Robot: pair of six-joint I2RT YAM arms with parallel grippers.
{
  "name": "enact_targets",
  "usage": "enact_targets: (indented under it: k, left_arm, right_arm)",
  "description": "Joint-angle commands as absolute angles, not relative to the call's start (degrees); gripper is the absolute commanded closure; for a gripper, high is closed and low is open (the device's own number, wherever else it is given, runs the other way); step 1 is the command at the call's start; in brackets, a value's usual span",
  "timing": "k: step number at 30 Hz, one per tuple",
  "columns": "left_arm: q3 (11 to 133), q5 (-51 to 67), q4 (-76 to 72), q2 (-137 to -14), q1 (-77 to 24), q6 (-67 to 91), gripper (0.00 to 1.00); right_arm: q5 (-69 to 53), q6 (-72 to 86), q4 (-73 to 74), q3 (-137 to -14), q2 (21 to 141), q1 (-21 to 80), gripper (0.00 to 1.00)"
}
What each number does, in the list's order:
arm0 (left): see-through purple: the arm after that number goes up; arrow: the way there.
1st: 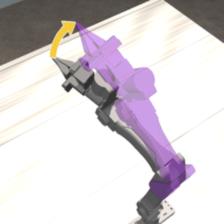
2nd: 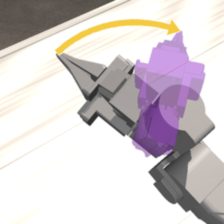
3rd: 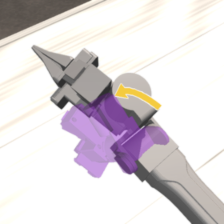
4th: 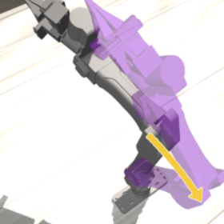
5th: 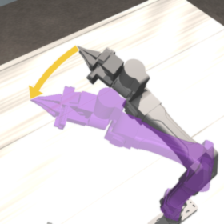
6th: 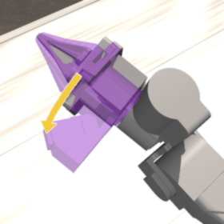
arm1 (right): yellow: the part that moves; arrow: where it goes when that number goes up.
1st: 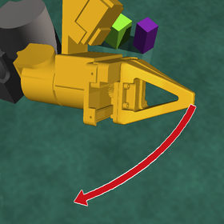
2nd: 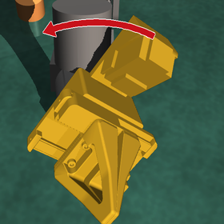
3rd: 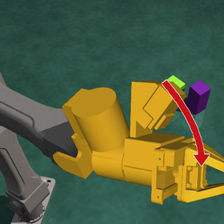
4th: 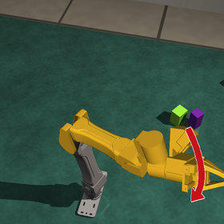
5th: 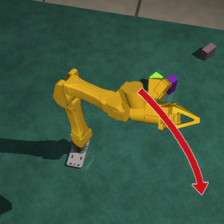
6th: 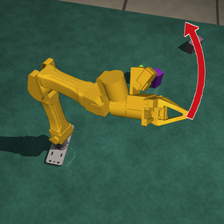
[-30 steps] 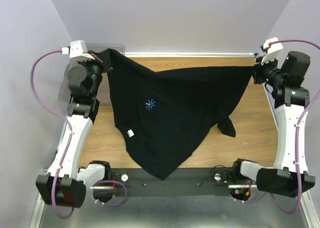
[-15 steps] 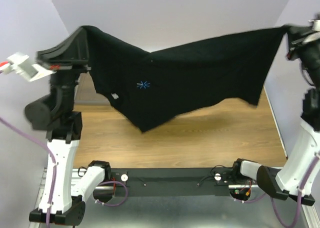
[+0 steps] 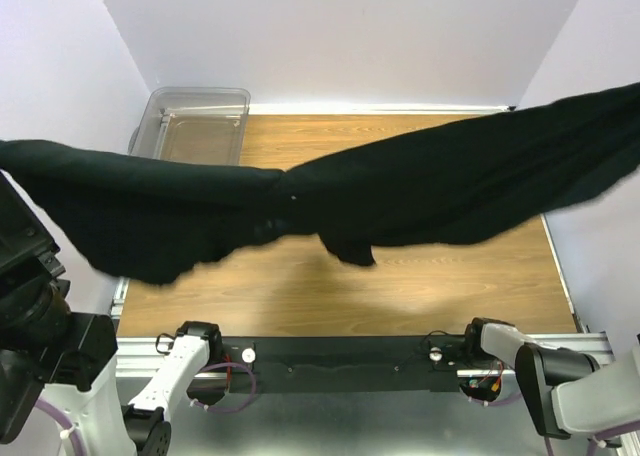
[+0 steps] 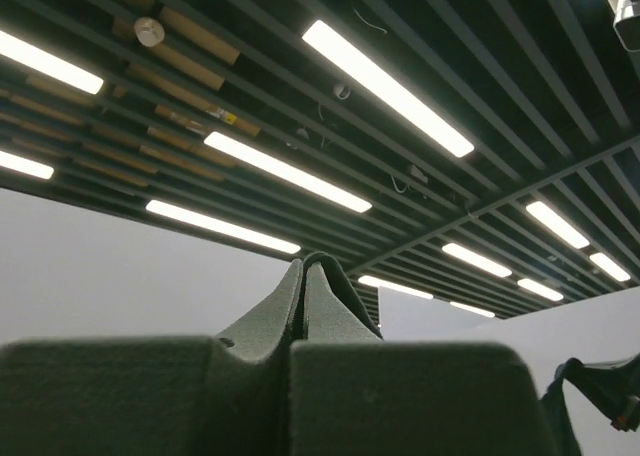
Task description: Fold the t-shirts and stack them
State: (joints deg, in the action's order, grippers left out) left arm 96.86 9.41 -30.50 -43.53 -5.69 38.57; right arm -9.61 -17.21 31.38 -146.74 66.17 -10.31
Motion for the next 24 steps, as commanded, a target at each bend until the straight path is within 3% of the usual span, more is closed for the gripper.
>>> enact_targets:
  k: [1, 5, 14, 15, 20, 24]
  left_arm:
    - [97.12, 5.8, -25.76, -48.86, -5.27, 36.48, 1.0]
    - [92.05, 6.06, -26.1, -53.25, -5.36, 38.23, 1.0]
    - [69.0, 7.12, -34.98, -66.95, -10.71, 37.19, 1.0]
    - [68.91, 6.16, -35.15, -72.02, -11.94, 35.7, 1.0]
    - [75.83, 3.34, -31.65, -90.76, -16.7, 29.63, 1.0]
    - [86.29, 2.29, -25.33, -105.7, -17.31, 27.33, 1.0]
  right_arm:
    - [-0.35, -19.59, 28.92, -142.94, 67.59, -7.22, 0.99]
    - [-1.75, -19.51, 28.74, -131.17, 64.61, -6.86, 0.99]
    - [-5.1, -20.04, 17.07, -76.42, 55.11, -6.86, 0.99]
    - [-4.75, -20.04, 12.96, -68.63, 55.28, -6.86, 1.0]
    - [-5.8, -18.38, 0.64, -54.53, 62.47, -6.94, 0.99]
    - [-5.01, -18.63, -7.46, -52.03, 75.2, -7.03, 1.0]
